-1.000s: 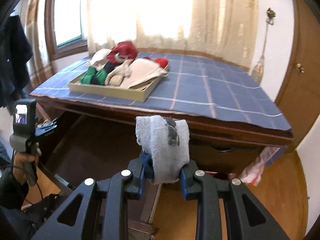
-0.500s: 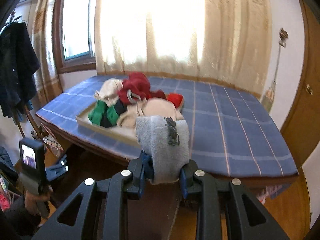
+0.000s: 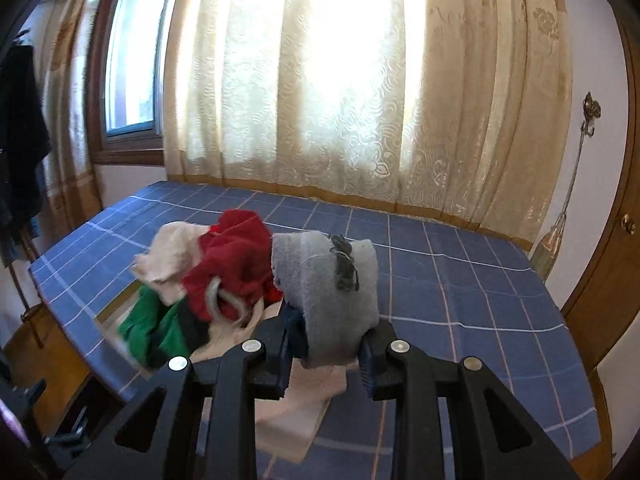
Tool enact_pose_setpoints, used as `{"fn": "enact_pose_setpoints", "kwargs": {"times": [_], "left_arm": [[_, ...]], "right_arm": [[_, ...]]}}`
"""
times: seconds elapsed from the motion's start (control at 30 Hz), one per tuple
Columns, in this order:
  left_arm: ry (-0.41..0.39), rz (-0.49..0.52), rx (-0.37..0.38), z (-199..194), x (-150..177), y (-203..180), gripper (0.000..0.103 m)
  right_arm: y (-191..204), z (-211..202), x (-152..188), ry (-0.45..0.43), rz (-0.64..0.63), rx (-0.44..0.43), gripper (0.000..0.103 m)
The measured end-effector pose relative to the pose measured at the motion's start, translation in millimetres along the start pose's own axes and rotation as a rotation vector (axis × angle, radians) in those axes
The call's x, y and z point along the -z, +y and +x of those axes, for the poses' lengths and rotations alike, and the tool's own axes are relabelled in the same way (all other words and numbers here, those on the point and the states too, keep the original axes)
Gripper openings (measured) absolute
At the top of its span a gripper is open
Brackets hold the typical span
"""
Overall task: Take underwear out of drawer
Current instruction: 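Lift the grey sock with the right gripper over the tray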
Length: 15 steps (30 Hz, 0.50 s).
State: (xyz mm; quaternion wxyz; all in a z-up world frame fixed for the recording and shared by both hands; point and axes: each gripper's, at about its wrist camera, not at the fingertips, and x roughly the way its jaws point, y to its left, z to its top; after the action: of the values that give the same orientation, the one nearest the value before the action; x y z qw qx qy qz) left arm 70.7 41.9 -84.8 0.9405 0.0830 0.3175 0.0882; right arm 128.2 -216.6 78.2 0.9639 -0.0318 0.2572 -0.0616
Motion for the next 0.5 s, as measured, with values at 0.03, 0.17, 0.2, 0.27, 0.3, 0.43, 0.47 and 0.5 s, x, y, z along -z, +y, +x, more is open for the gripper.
{"fn": "enact_pose_setpoints", "kwargs": {"times": [0.03, 0.17, 0.2, 0.27, 0.3, 0.43, 0.47, 0.5], "left_arm": [[0.001, 0.000, 0.002, 0, 0, 0, 0.093], [0.006, -0.004, 0.005, 1, 0, 1, 0.093], [0.007, -0.007, 0.003, 2, -1, 2, 0.093], [0.013, -0.009, 0.001, 3, -2, 2, 0.093], [0.015, -0.010, 0.003, 4, -2, 2, 0.093], [0.026, -0.017, 0.009, 6, -3, 3, 0.093], [0.028, -0.020, 0.010, 7, -3, 4, 0.093], [0.029, -0.022, 0.011, 7, -3, 4, 0.093]], "right_arm": [[-2, 12, -2, 0.010, 0.004, 0.004, 0.029], [-8, 49, -6, 0.041, 0.043, -0.001, 0.029], [-8, 56, -7, 0.041, 0.040, 0.001, 0.029], [-7, 68, -8, 0.051, 0.023, 0.007, 0.029], [-6, 74, -8, 0.060, 0.016, 0.011, 0.029], [-3, 90, -8, 0.070, 0.020, -0.002, 0.029], [-2, 92, -8, 0.068, 0.026, -0.007, 0.029], [0, 90, -7, 0.055, 0.043, -0.021, 0.029]]}}
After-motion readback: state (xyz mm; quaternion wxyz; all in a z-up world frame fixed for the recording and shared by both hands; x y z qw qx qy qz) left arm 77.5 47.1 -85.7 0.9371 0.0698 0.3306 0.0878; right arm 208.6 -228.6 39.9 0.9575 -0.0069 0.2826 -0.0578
